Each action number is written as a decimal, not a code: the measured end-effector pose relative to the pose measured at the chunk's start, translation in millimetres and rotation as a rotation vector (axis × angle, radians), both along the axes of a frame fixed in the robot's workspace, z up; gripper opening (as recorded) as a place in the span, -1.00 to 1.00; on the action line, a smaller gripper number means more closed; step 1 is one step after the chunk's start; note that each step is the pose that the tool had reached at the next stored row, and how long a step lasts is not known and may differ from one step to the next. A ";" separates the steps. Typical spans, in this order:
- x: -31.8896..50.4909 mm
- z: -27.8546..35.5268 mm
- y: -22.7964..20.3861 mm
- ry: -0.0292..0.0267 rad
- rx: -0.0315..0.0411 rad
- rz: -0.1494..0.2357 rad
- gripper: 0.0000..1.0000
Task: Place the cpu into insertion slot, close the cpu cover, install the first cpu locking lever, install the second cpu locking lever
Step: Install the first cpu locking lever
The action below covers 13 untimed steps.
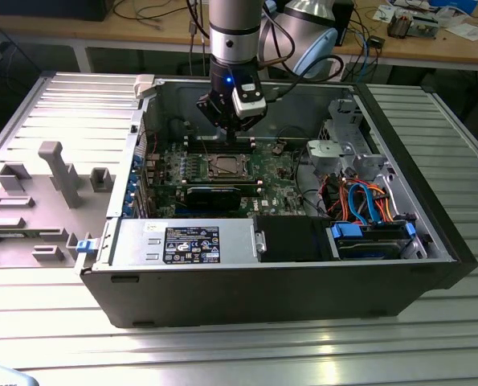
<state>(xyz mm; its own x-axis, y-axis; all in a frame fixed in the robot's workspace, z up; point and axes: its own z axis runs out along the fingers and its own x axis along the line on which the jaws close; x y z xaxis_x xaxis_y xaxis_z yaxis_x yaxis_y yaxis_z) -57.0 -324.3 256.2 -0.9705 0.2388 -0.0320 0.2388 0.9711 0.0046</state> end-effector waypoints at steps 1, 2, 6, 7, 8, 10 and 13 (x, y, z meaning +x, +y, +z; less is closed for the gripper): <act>0.0 0.0 0.0 0.0000 0.0000 0.001 -0.79; 0.0 0.0 0.0 0.0000 0.0000 0.002 -0.79; 0.0 0.0 0.0 0.0000 0.0000 0.006 -0.79; 0.0 0.0 0.0 0.0000 -0.0001 0.008 -0.79; 0.0 0.0 0.0 0.0000 0.0000 0.009 -0.79; 0.0 0.0 0.0 0.0000 0.0000 0.011 -0.79; 0.0 0.0 0.0 0.0000 -0.0001 0.016 -0.79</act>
